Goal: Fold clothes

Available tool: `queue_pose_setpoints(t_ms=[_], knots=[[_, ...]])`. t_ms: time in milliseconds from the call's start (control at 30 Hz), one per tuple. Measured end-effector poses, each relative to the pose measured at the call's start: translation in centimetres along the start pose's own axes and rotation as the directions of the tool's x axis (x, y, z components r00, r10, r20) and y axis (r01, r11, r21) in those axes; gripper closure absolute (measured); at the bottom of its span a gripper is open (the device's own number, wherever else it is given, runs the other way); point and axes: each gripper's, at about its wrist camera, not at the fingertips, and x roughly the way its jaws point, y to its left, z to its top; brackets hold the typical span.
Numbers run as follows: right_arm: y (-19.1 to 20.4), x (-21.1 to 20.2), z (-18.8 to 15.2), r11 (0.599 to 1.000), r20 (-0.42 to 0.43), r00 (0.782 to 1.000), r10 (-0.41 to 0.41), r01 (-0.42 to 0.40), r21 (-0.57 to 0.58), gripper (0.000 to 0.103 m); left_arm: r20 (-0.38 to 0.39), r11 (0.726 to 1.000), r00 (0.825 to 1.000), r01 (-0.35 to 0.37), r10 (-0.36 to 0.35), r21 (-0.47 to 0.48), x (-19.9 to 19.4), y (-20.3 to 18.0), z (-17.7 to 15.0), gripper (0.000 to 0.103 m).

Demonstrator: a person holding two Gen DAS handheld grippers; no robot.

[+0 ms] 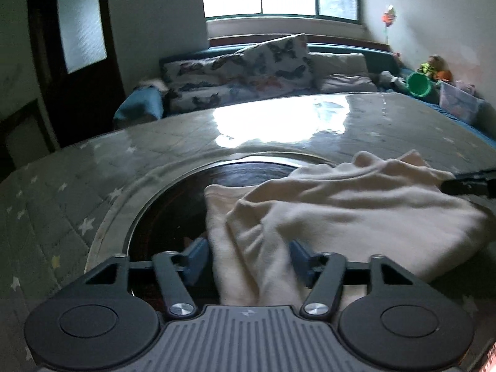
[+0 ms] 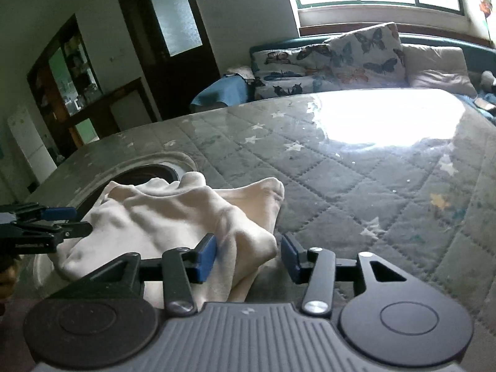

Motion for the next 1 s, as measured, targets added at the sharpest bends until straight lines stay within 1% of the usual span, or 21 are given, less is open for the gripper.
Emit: queue_pose_setpoints(t_ms=[233,300,367,400,467,500,533,600,700,833,900,1000], knots=[[0.4,0.2,-0.1,1.0,0.008,1.0,0.0,0.0,-0.011,0.056,-0.038,0.999,0.999,0.015,-0.016,-0.029,0.8,0.4,0.2,0.034],[0.4,0.2,-0.1,1.0,0.006,1.0,0.009,-0.009,-0.001,0.061,-0.044,0.999,0.999,0.027,-0.029,-0.045,0.8,0.5,0.2,0.036],[0.5,0.3,0.0,1.0,0.002,1.0,0.022,-0.022,0.006,0.071,-0.05,0.997,0.998,0.042,-0.045,-0.065,0.9,0.9,0.2,0.037],[0.5,0.4,0.0,1.0,0.001,1.0,0.023,-0.023,0.006,0.075,-0.052,0.995,0.997,0.059,-0.063,-0.077,0.9,1.1,0.2,0.043],[0.5,0.4,-0.1,0.999,-0.001,0.999,0.034,-0.034,0.018,0.084,-0.052,0.991,0.994,0.087,-0.092,-0.1,0.9,1.3,0.2,0.052],[0.5,0.4,-0.1,0.999,-0.001,0.999,0.04,-0.04,0.026,0.085,-0.049,0.991,0.994,0.095,-0.1,-0.098,0.8,1.2,0.2,0.06],[0.5,0.4,-0.1,0.999,0.001,0.999,0.043,-0.043,0.031,0.087,-0.047,0.99,0.993,0.103,-0.108,-0.094,0.6,1.1,0.2,0.065],[0.4,0.0,-0.2,0.998,0.014,0.999,0.051,-0.052,0.046,0.089,-0.042,0.992,0.994,0.1,-0.103,-0.08,0.4,0.6,0.3,0.078],[0.1,-0.9,-0.3,0.996,0.042,0.997,0.06,-0.063,0.062,0.09,-0.037,0.994,0.995,0.093,-0.095,-0.064,-0.1,-0.1,0.8,0.083],[-0.2,-2.9,-0.1,0.997,0.08,0.995,0.055,-0.059,0.048,0.09,-0.003,0.991,0.992,0.128,-0.128,-0.039,-1.0,-1.0,2.2,0.086],[-0.5,-3.9,0.0,0.998,0.095,0.995,0.04,-0.044,0.04,0.09,0.015,0.989,0.989,0.15,-0.15,-0.015,-1.3,-2.1,3.2,0.087],[-1.8,-6.0,0.3,0.999,0.122,0.993,-0.01,0.005,0.041,0.09,0.029,0.982,0.982,0.188,-0.189,0.021,-1.1,-4.4,4.4,0.087]])
